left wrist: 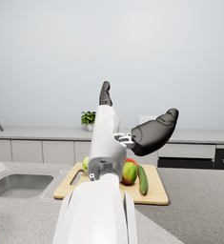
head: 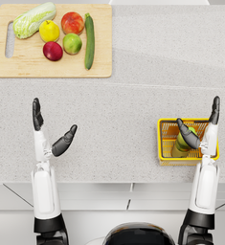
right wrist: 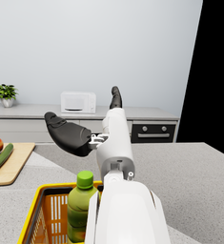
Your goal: Pick up the green tea and place it into the yellow basket
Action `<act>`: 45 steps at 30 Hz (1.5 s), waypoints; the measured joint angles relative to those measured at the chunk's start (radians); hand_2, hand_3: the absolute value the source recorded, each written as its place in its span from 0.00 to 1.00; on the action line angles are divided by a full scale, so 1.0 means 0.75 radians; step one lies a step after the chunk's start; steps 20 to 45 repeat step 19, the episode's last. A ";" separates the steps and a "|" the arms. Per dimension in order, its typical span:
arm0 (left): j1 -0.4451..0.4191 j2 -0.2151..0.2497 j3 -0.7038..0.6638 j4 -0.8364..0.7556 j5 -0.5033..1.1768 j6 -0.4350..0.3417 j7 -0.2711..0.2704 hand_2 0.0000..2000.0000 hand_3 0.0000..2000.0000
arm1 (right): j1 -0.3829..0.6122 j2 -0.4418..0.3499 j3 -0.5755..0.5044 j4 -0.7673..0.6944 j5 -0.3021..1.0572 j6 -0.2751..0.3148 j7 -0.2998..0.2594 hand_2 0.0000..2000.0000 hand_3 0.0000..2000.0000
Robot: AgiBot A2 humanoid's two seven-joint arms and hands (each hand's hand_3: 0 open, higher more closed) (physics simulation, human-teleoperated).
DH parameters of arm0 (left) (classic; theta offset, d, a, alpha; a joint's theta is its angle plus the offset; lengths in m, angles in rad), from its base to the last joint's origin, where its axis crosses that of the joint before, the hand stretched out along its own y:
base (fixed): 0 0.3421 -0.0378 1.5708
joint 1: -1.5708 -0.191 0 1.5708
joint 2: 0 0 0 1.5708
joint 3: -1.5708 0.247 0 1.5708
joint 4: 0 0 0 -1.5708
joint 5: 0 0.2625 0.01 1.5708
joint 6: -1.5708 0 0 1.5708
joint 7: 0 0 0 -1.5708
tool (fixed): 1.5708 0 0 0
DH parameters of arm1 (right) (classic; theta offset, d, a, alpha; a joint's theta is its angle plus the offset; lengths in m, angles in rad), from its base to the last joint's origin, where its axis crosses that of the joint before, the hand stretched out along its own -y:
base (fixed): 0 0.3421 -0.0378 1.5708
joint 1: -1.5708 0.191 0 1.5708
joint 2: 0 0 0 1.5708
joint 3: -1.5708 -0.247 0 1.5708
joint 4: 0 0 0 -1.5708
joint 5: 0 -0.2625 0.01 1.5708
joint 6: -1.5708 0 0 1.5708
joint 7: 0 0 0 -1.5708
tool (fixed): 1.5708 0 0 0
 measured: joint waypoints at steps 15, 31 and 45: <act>0.186 -0.020 -0.087 0.156 0.000 0.000 0.000 0.00 0.00 | 0.086 0.030 -0.099 0.036 0.000 -0.014 0.057 0.00 0.00; 0.183 -0.020 -0.090 0.160 0.000 0.000 0.000 0.00 0.00 | 0.084 0.030 -0.099 0.033 0.000 -0.014 0.057 0.00 0.00; 0.183 -0.020 -0.090 0.160 0.000 0.000 0.000 0.00 0.00 | 0.084 0.030 -0.099 0.033 0.000 -0.014 0.057 0.00 0.00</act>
